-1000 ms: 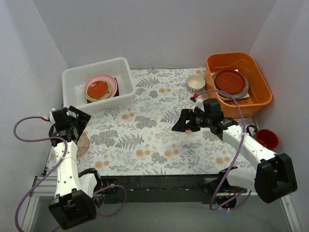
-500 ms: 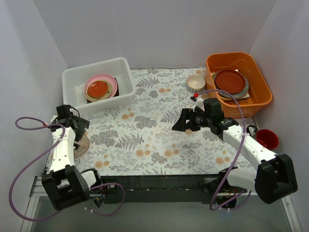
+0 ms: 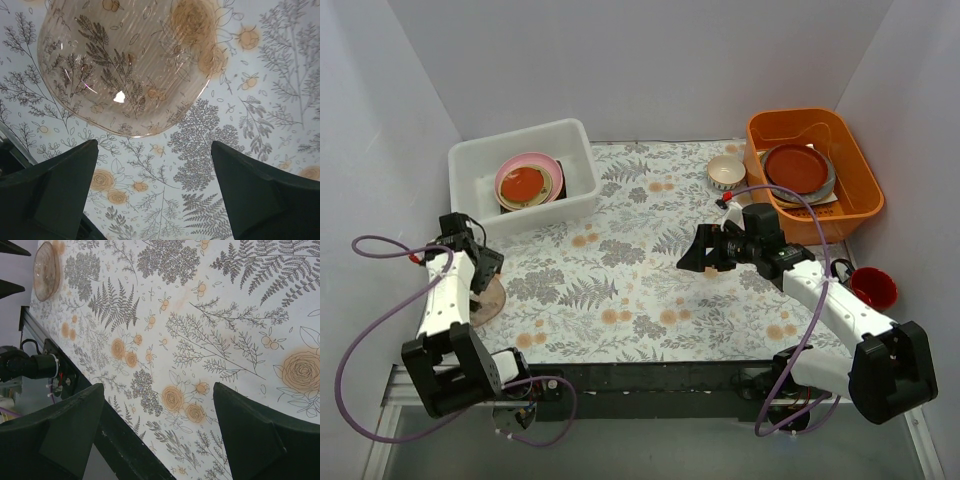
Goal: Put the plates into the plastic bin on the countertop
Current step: Pick up the plate from the corner of the board.
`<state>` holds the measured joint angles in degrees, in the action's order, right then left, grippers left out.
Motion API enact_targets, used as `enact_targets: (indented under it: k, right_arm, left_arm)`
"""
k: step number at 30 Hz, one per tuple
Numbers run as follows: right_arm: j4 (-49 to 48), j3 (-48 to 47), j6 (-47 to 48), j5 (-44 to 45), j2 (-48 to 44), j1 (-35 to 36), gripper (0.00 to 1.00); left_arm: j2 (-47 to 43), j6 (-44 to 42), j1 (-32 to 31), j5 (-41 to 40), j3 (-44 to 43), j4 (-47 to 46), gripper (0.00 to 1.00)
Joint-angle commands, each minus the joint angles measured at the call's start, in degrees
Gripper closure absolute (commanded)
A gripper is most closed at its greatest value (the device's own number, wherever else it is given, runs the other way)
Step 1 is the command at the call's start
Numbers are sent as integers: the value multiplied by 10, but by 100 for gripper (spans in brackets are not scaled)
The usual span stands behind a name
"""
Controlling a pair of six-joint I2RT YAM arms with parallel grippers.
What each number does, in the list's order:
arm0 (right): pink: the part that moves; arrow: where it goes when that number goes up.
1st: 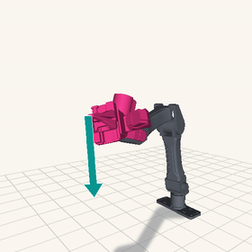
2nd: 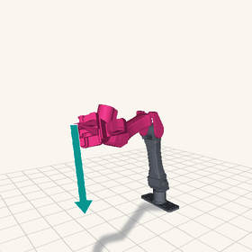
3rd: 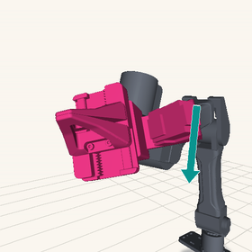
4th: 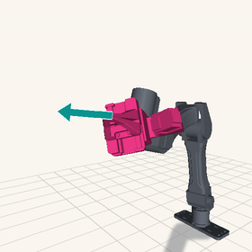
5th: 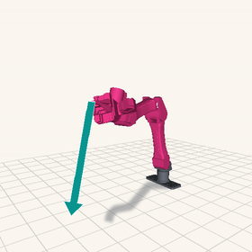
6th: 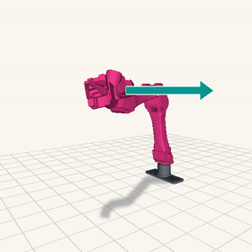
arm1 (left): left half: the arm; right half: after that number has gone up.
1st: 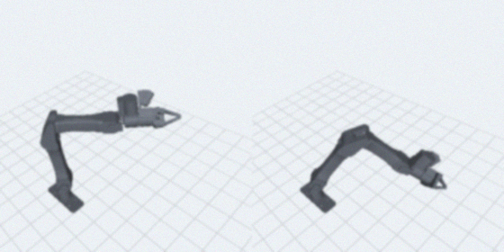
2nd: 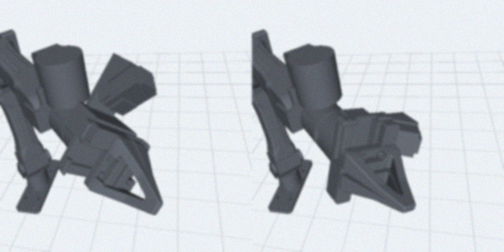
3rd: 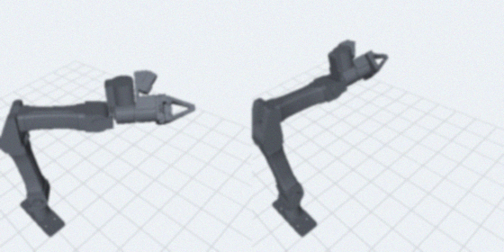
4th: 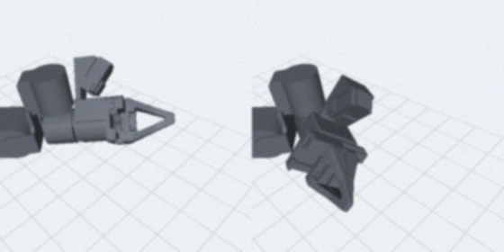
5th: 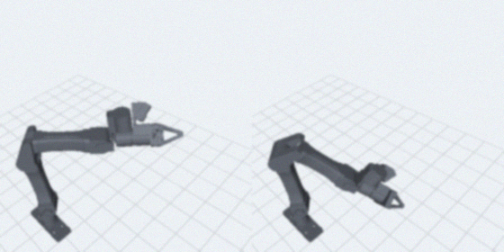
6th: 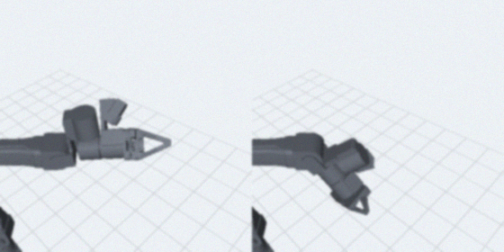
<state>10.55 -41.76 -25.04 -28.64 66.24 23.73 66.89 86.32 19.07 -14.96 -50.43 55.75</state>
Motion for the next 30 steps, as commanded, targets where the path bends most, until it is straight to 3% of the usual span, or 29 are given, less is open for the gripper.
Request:
enact_targets:
  k: [1,6,12,19,24,30]
  right_arm:
    - [-19,-1,7,-8,8,-3,3]
    - [-25,-2,3,-14,17,-3,3]
    - [-25,-2,7,-11,17,-3,3]
    - [-40,6,3,-26,29,-3,3]
    - [-35,-2,3,-35,35,-3,4]
    - [-33,0,6,-33,35,-3,4]
  left_arm:
    - [63,8,-17,14,2,17,4]
    - [116,70,-95,-43,-12,36,3]
    - [163,124,-132,-95,-50,79,3]
    - [233,209,-203,-234,-130,226,2]
    - [265,229,-250,-249,-127,238,2]
    - [307,259,-263,-270,-100,239,4]
